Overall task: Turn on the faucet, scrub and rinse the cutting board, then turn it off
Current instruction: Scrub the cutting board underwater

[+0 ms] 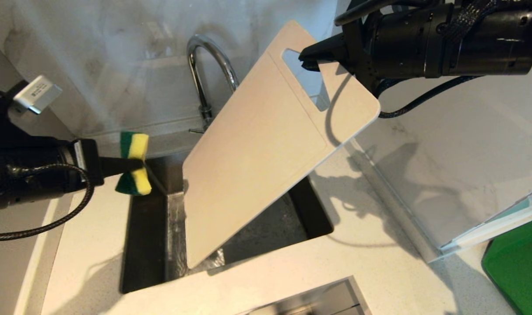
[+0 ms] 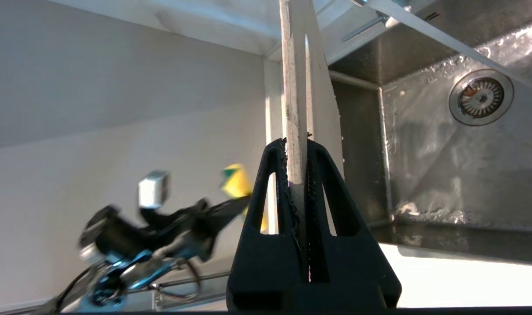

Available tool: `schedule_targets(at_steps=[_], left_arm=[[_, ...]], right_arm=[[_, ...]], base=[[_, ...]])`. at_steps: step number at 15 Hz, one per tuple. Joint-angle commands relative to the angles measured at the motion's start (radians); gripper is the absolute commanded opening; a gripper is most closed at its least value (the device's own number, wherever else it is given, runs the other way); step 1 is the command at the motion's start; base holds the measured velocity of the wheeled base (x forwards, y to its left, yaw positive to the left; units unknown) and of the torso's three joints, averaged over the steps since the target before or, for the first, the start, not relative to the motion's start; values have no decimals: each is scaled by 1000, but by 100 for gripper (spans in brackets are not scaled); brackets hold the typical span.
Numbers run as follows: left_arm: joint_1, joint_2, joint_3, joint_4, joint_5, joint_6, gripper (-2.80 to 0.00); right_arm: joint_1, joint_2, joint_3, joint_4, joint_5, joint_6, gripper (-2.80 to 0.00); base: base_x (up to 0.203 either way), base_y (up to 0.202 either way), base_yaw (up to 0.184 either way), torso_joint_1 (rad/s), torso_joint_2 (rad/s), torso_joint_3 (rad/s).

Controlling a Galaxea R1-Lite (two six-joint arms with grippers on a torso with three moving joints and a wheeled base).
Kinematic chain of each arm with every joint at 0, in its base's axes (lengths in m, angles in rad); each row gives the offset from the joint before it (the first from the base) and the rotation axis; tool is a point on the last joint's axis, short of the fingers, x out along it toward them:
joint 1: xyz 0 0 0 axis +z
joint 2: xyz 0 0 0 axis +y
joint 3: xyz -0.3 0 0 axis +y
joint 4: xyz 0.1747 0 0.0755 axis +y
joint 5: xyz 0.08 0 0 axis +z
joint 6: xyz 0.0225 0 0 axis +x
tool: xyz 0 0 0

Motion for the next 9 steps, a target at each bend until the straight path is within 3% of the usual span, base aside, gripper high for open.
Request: schedule_targets(at_steps=[1, 4, 9], left_arm=[[-25, 111, -68, 0, 1, -23, -280], [-32, 181, -187, 3, 20, -73, -280], [-105, 296, -342, 12, 39, -168, -280]], right_arm=[[4, -6, 2, 1, 3, 5, -280], [9, -12, 22, 0, 3, 5, -280], [9, -26, 37, -2, 1, 5, -280]], base=[[0, 0, 0, 0, 0, 0], [0, 0, 0, 0, 0, 0], [0, 0, 0, 0, 0, 0]])
